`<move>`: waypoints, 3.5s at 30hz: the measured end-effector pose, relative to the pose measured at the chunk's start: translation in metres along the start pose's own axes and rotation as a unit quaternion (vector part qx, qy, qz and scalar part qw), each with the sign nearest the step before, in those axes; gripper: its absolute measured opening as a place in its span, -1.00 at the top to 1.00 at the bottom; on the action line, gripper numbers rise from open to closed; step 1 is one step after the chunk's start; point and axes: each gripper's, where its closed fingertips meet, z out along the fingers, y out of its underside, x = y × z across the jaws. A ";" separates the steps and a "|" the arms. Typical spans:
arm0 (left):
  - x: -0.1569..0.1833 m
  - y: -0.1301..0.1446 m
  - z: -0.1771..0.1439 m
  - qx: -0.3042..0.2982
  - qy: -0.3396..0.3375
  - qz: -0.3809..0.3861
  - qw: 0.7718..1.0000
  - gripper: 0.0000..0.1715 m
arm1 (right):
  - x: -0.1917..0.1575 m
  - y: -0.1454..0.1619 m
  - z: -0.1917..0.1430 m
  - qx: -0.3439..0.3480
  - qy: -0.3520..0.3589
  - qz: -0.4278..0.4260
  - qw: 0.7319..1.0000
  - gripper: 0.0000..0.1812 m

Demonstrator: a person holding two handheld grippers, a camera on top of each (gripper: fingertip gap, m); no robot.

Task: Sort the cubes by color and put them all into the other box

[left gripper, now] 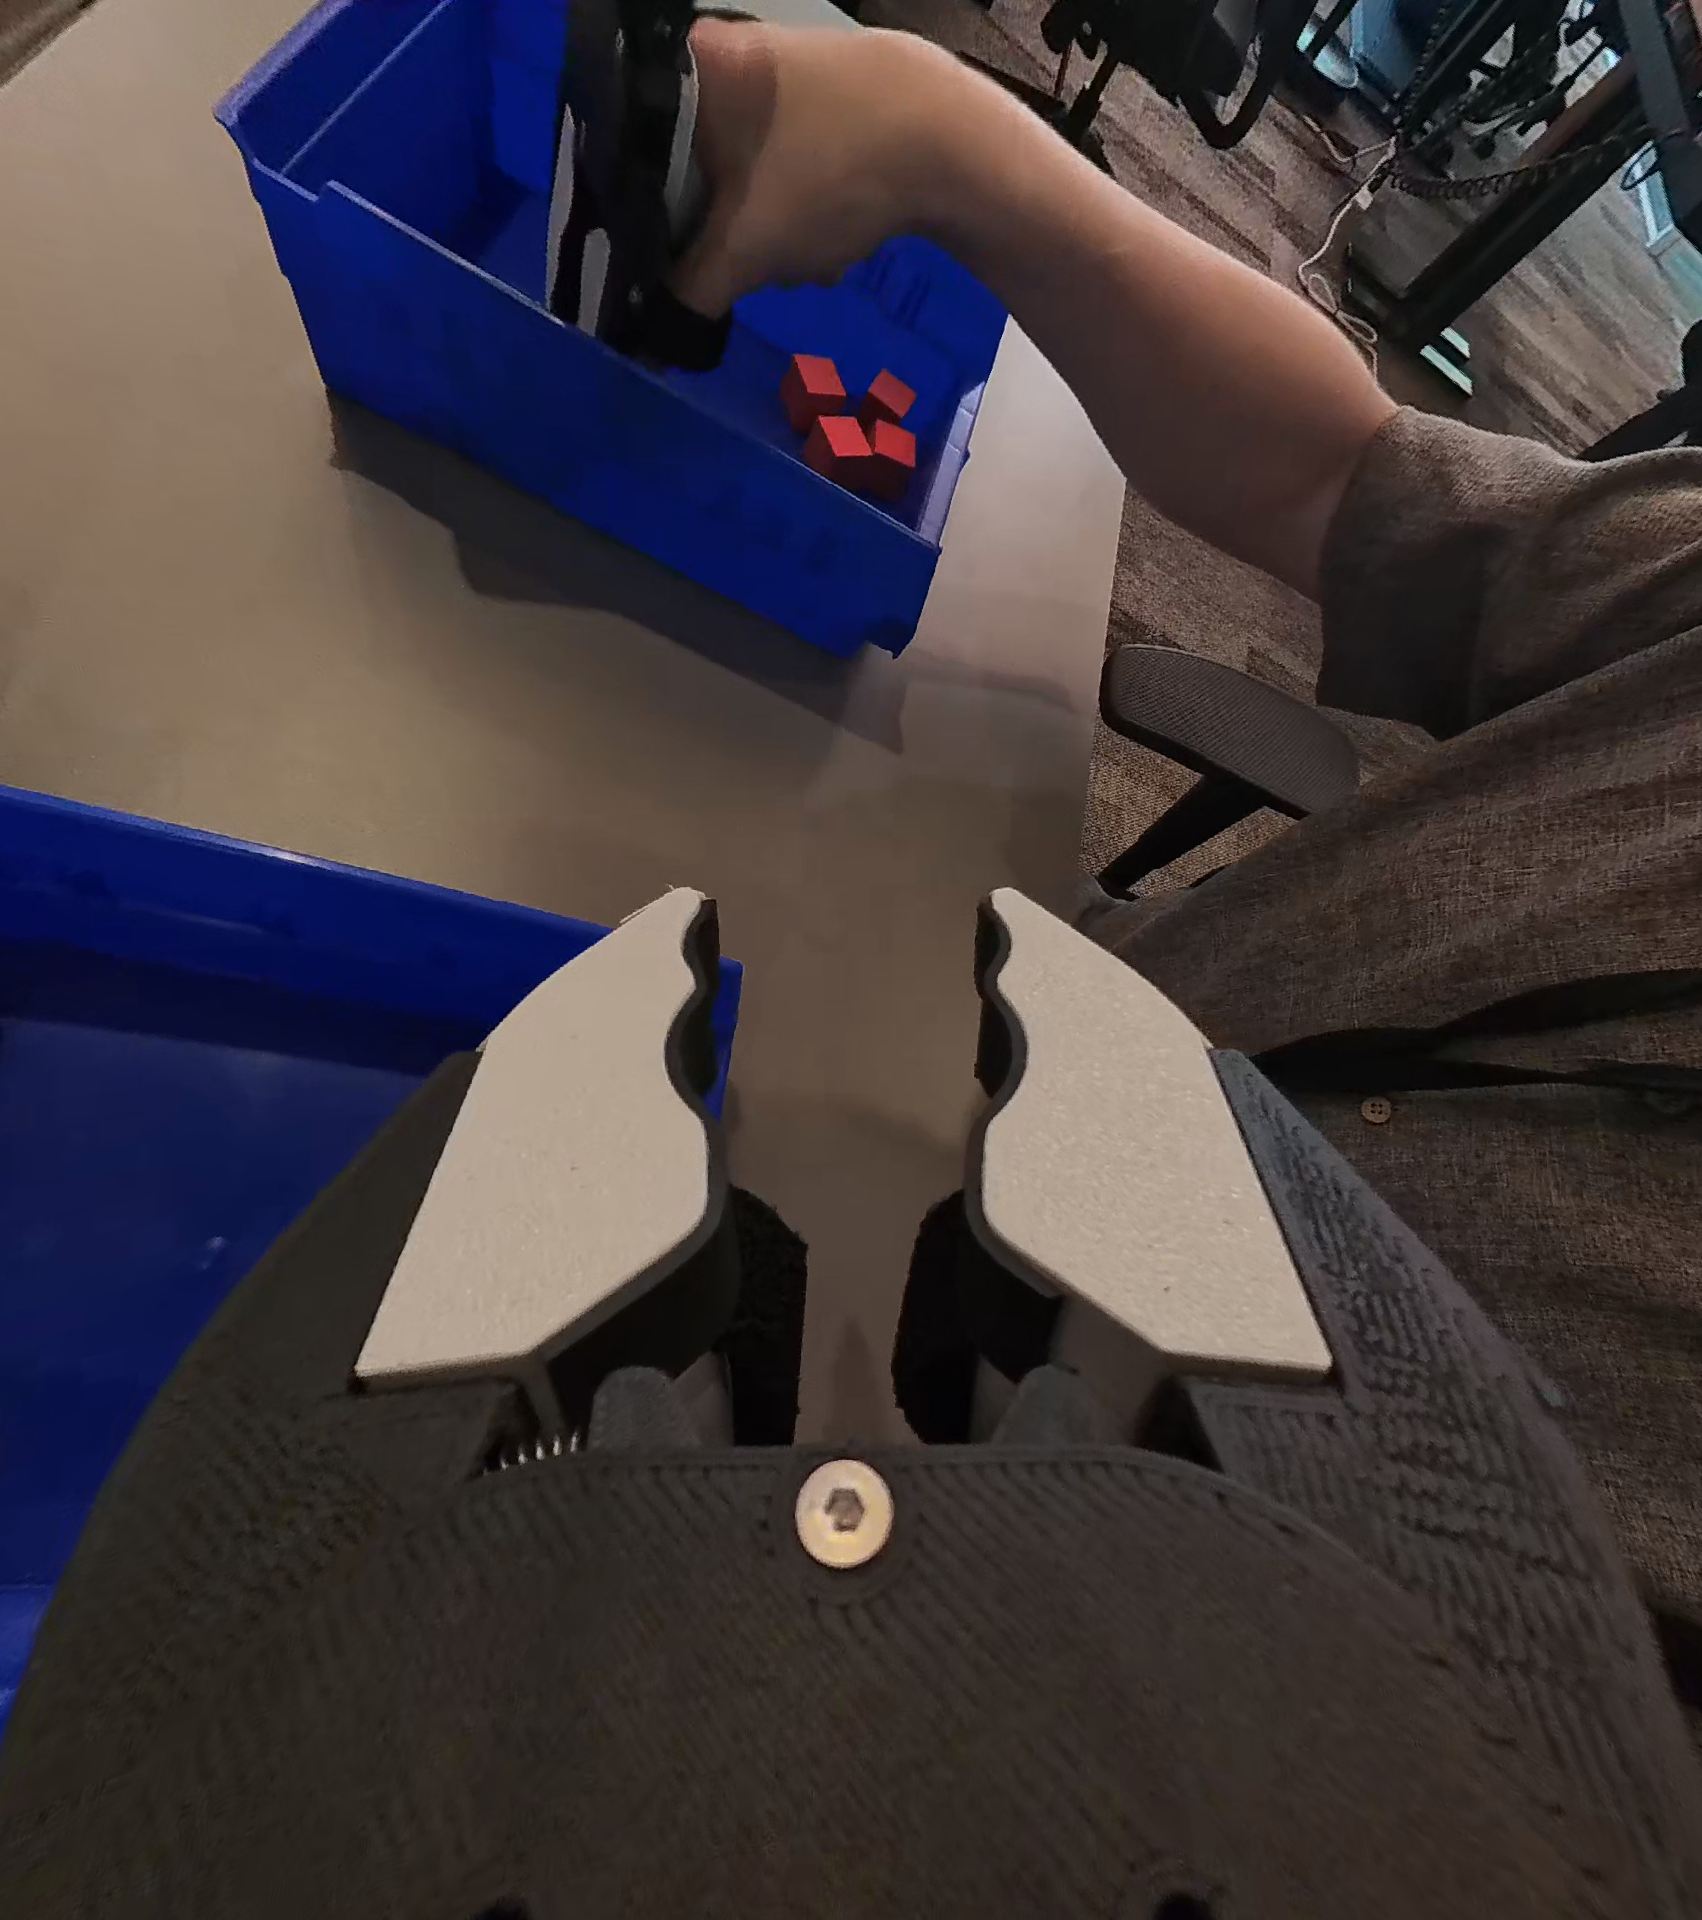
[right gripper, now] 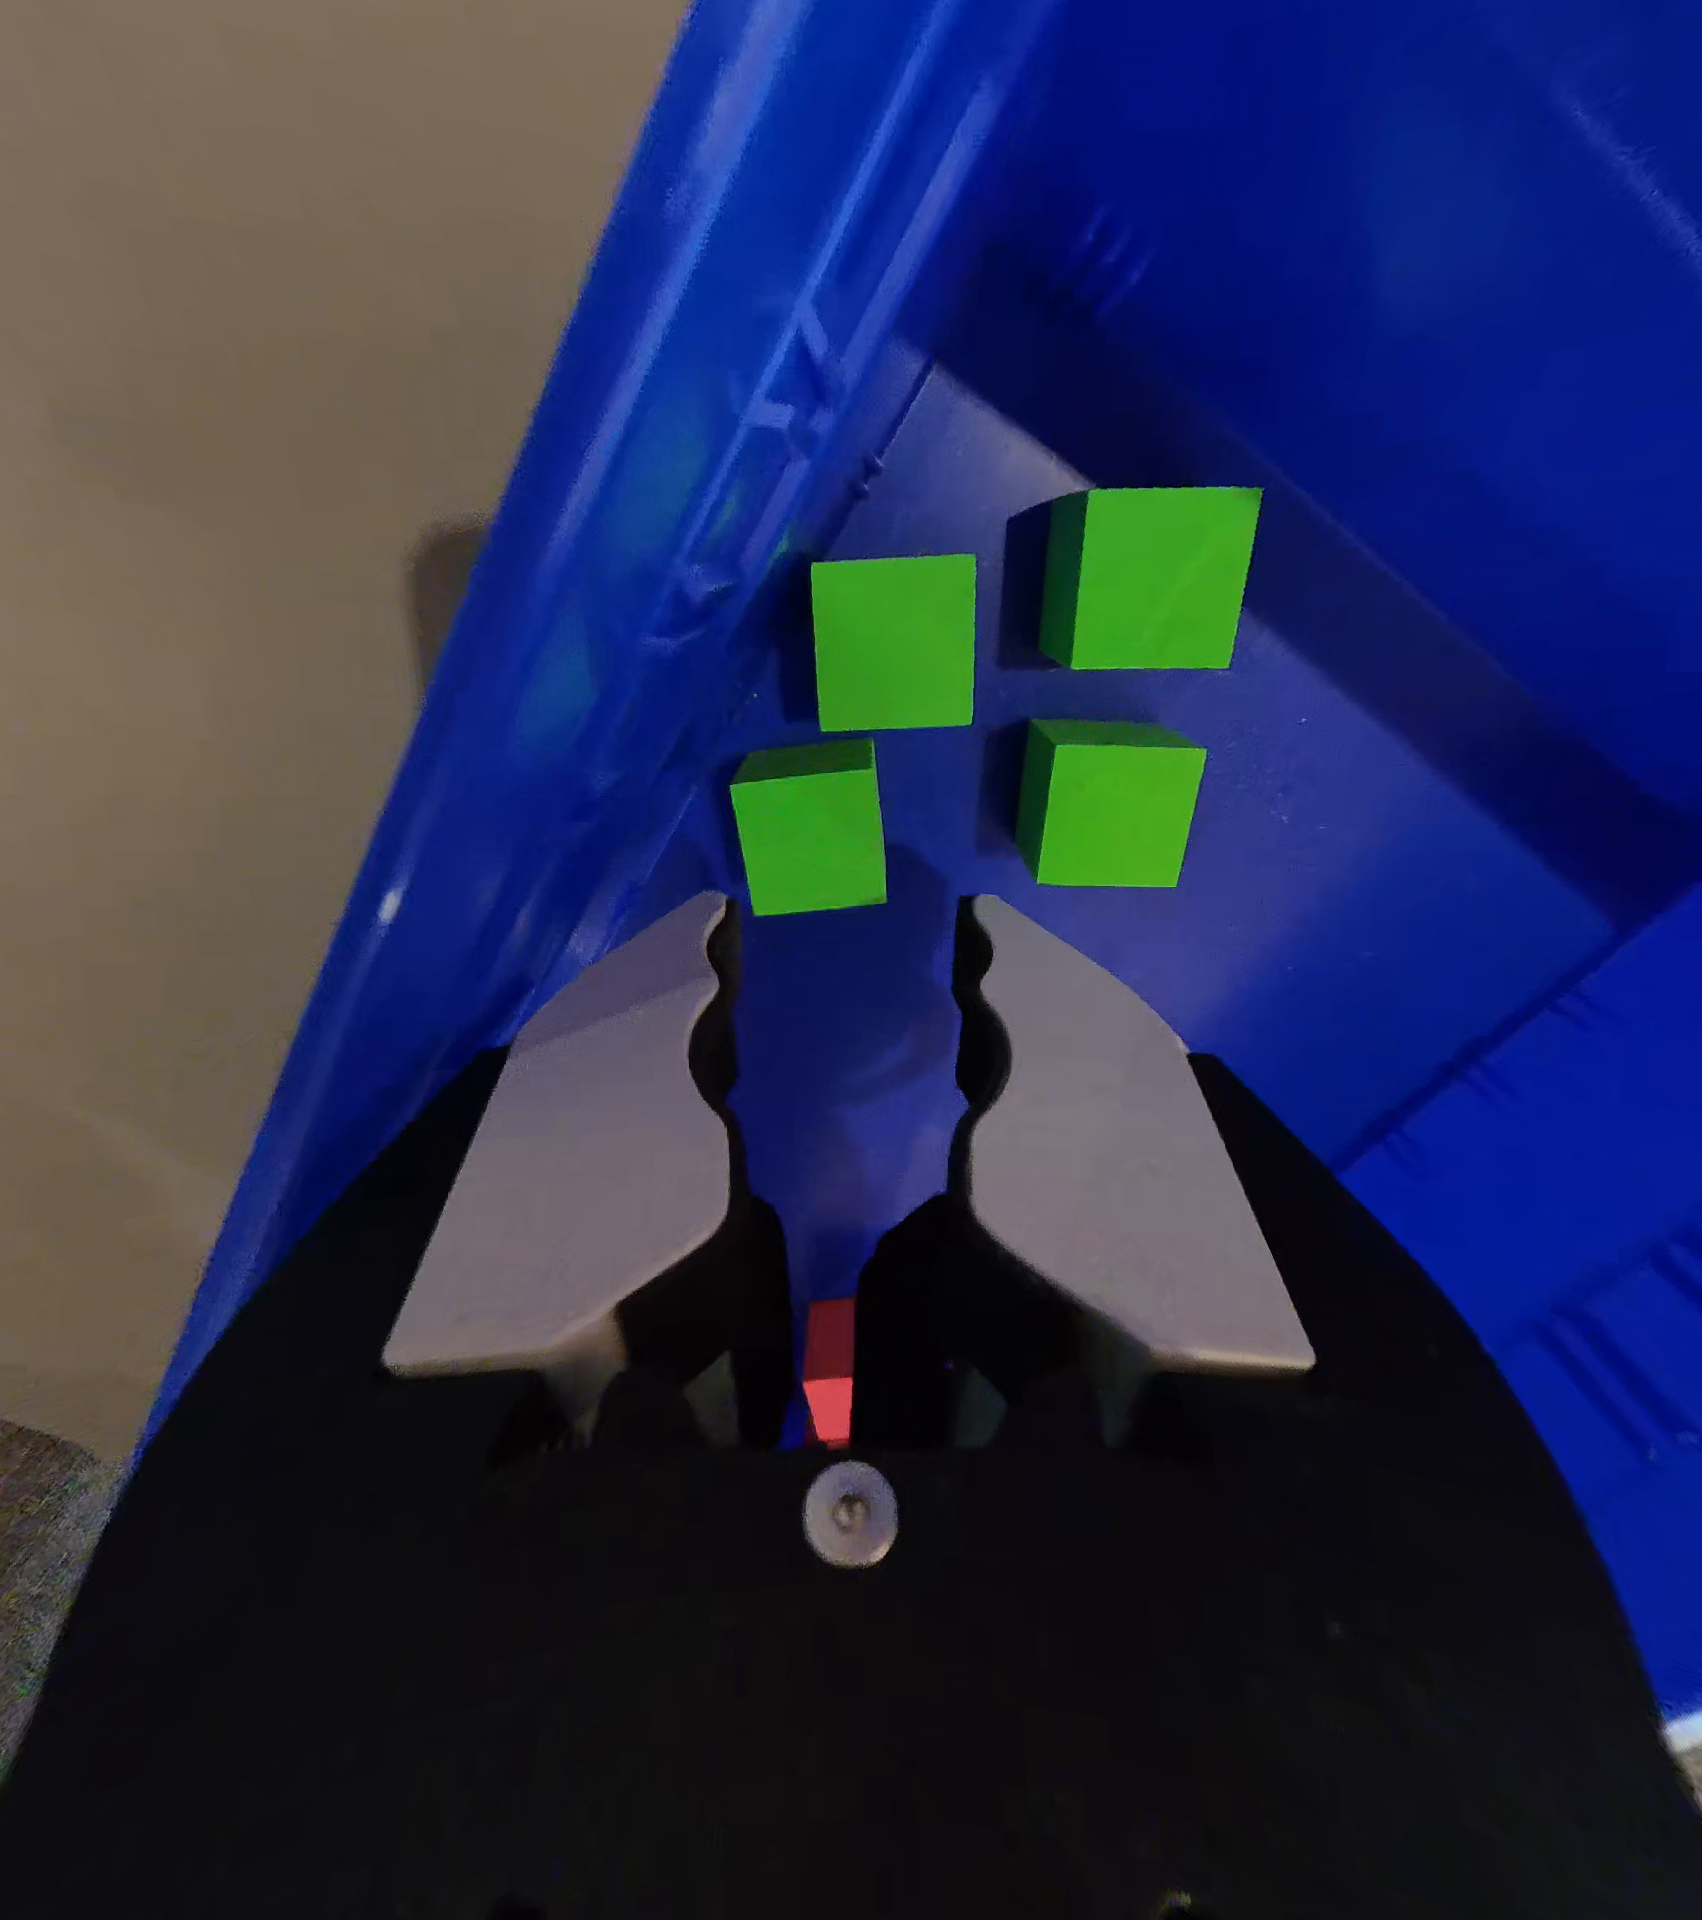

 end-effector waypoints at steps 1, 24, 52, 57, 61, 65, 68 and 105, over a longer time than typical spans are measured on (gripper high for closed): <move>0.000 0.000 0.000 0.000 -0.002 0.000 1.000 0.45 | 0.000 0.000 -0.003 0.004 0.002 -0.001 1.000 0.56; -0.172 0.078 -0.034 -0.264 -0.358 0.100 0.890 0.38 | -0.125 0.017 -0.150 0.412 0.040 -0.119 0.902 0.65; -0.294 0.115 0.031 -0.367 -0.325 0.014 0.871 0.44 | -0.120 0.025 -0.175 0.456 0.063 -0.143 0.876 0.67; -0.295 0.114 0.033 -0.361 -0.315 0.005 0.878 0.49 | -0.123 0.025 -0.173 0.452 0.066 -0.147 0.877 0.67; -0.294 0.116 0.034 -0.356 -0.306 -0.001 0.883 0.63 | -0.126 0.024 -0.176 0.458 0.067 -0.150 0.874 0.67; -0.292 0.118 0.031 -0.349 -0.297 -0.017 0.889 0.64 | -0.128 0.025 -0.180 0.464 0.071 -0.152 0.870 0.67; -0.286 0.120 0.026 -0.342 -0.293 -0.033 0.892 0.65 | -0.129 0.025 -0.180 0.464 0.072 -0.154 0.870 0.67; 0.034 -0.020 0.054 0.002 0.305 -0.135 0.943 0.65 | -0.271 -0.020 -0.184 0.658 0.139 -0.391 0.628 0.71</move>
